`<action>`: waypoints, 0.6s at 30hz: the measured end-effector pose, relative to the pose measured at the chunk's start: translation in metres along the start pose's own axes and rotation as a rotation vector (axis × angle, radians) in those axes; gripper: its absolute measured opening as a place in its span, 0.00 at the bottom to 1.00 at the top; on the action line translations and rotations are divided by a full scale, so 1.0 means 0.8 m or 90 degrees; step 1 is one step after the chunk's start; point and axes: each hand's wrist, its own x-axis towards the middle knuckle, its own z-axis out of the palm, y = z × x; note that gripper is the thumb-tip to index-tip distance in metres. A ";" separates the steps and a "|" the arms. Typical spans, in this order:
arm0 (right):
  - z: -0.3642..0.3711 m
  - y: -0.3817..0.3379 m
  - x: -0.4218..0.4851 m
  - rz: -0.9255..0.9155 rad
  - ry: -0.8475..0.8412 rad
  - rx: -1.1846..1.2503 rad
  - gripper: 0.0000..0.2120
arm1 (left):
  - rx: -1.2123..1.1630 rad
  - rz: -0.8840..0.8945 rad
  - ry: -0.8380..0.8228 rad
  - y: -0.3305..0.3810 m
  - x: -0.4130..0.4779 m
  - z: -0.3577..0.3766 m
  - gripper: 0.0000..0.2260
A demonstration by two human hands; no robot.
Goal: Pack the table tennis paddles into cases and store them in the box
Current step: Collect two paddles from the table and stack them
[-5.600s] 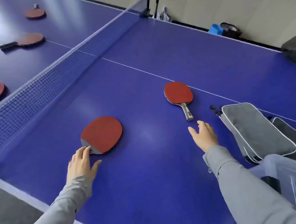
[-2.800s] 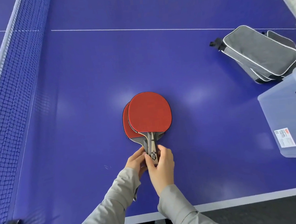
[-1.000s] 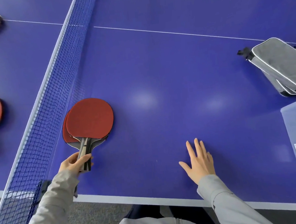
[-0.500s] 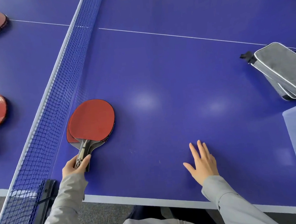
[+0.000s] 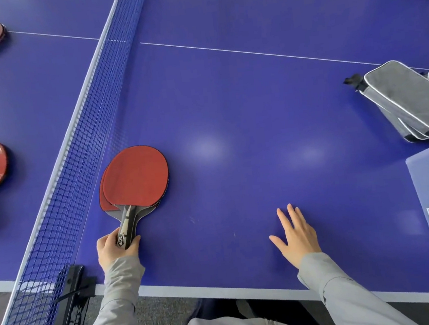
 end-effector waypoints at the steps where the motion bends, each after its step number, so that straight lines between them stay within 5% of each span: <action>1: 0.000 0.000 0.000 0.001 -0.001 0.000 0.34 | 0.006 0.004 -0.004 0.000 0.001 0.000 0.16; 7: -0.004 0.000 0.000 -0.003 -0.002 -0.011 0.34 | 0.095 0.048 0.016 0.004 -0.003 -0.010 0.33; 12: -0.016 0.003 -0.005 0.000 0.018 0.015 0.33 | 0.234 0.291 0.053 0.024 -0.025 -0.008 0.36; 18: -0.041 0.031 -0.017 0.014 0.083 0.062 0.33 | 0.386 0.496 -0.059 0.102 -0.063 0.041 0.35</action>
